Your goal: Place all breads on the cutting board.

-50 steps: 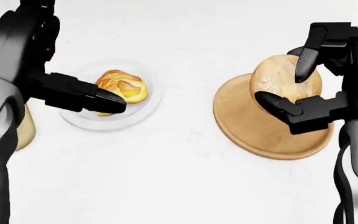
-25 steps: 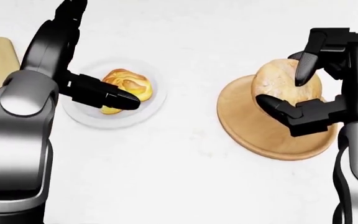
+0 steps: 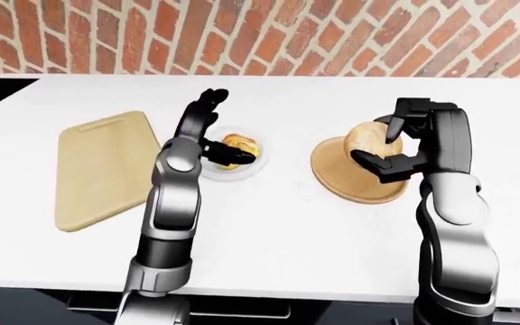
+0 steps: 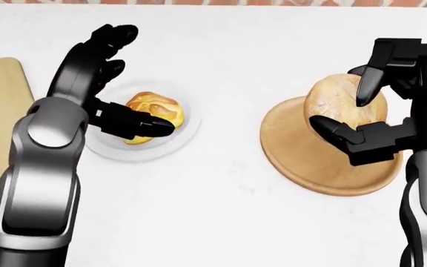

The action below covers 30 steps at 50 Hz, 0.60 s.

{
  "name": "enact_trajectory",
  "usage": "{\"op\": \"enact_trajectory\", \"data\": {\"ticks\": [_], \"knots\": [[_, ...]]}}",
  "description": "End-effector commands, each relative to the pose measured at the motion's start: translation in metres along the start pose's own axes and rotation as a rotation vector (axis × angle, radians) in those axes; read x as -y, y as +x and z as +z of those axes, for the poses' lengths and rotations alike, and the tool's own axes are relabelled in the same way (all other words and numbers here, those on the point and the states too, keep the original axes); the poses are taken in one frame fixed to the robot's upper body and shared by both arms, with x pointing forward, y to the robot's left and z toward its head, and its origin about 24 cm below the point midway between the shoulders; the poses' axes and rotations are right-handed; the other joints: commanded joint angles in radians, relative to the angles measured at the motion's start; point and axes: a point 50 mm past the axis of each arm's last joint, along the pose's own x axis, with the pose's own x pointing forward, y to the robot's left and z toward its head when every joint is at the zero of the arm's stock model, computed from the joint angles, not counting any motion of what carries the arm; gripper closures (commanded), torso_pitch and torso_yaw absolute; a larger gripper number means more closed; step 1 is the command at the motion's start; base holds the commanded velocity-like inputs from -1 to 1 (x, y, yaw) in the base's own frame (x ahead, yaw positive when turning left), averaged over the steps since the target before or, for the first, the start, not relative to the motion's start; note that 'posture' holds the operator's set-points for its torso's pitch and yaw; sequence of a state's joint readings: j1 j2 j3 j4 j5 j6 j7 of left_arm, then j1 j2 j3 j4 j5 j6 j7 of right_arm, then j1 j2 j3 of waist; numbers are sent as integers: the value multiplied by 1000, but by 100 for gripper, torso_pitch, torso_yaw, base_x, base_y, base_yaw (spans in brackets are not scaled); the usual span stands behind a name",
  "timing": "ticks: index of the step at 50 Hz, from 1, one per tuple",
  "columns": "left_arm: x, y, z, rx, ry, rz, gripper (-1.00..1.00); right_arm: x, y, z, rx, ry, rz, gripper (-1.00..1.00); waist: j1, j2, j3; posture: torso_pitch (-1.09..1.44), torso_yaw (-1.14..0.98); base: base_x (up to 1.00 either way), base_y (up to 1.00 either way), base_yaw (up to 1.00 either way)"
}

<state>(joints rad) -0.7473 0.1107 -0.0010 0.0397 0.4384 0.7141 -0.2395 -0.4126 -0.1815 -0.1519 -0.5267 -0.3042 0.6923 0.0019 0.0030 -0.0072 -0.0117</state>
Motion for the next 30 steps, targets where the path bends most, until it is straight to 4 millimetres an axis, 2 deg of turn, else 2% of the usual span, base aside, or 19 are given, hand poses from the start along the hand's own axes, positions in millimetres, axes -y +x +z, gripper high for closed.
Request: {"op": "enact_trajectory", "data": {"ticks": [1, 10, 23, 30], "knots": [[0, -2, 5, 38, 14, 11, -55, 5, 0, 15, 79, 3, -26, 100, 1, -9, -12, 0, 0, 0, 0, 0], [7, -4, -3, 5, 42, -17, -41, 6, -1, 15, 78, 2, -29, 100, 1, -4, -17, 0, 0, 0, 0, 0], [9, -11, -9, -63, 84, -73, -44, 7, 0, 15, 76, 3, -34, 100, -2, 1, -22, 0, 0, 0, 0, 0], [7, -6, -16, -98, 110, -62, -42, 6, 0, 13, 75, 3, -33, 100, -2, 0, -22, 0, 0, 0, 0, 0]]}}
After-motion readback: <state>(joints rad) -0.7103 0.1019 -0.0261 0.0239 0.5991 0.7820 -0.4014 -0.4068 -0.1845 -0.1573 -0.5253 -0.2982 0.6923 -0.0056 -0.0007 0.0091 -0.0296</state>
